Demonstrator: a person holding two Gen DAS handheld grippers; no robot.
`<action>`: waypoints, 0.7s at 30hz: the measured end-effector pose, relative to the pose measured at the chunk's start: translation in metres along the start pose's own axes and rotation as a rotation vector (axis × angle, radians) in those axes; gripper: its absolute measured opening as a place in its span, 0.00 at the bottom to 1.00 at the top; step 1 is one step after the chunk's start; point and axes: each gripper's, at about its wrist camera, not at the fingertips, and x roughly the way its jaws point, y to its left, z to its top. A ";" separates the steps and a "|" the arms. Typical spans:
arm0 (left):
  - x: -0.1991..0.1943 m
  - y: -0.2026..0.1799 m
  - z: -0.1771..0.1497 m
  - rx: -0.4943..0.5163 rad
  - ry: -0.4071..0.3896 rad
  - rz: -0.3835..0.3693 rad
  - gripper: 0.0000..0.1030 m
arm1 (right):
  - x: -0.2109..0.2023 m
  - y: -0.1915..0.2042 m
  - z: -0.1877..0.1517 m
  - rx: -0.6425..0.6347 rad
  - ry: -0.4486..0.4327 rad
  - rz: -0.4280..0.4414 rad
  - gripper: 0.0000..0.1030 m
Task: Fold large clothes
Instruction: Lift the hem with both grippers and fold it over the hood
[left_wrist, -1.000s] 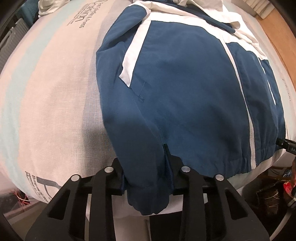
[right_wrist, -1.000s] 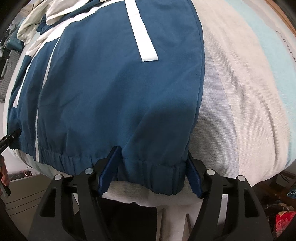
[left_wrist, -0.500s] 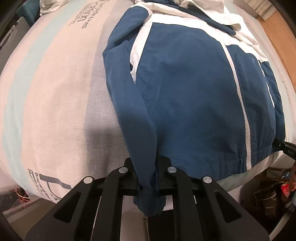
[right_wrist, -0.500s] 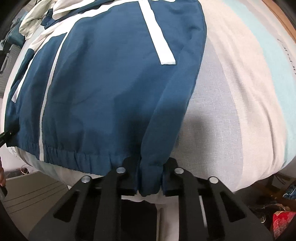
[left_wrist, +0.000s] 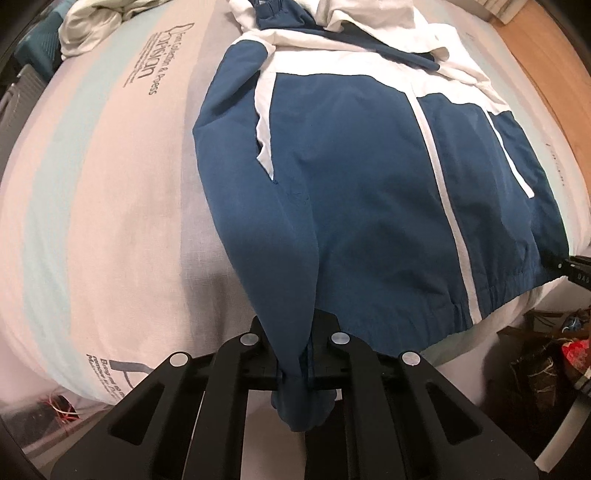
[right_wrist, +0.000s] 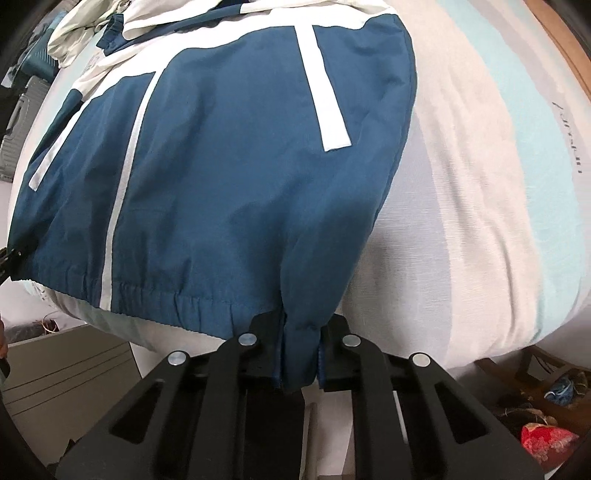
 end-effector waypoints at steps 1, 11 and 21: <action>-0.001 0.001 0.001 -0.002 0.002 -0.002 0.06 | 0.002 0.001 0.001 0.008 0.003 0.001 0.11; -0.012 0.006 0.013 0.006 0.014 -0.017 0.06 | -0.025 0.011 0.012 0.038 -0.024 -0.003 0.11; -0.033 0.003 0.045 -0.002 0.049 0.010 0.06 | -0.057 -0.003 0.042 -0.027 -0.012 0.060 0.10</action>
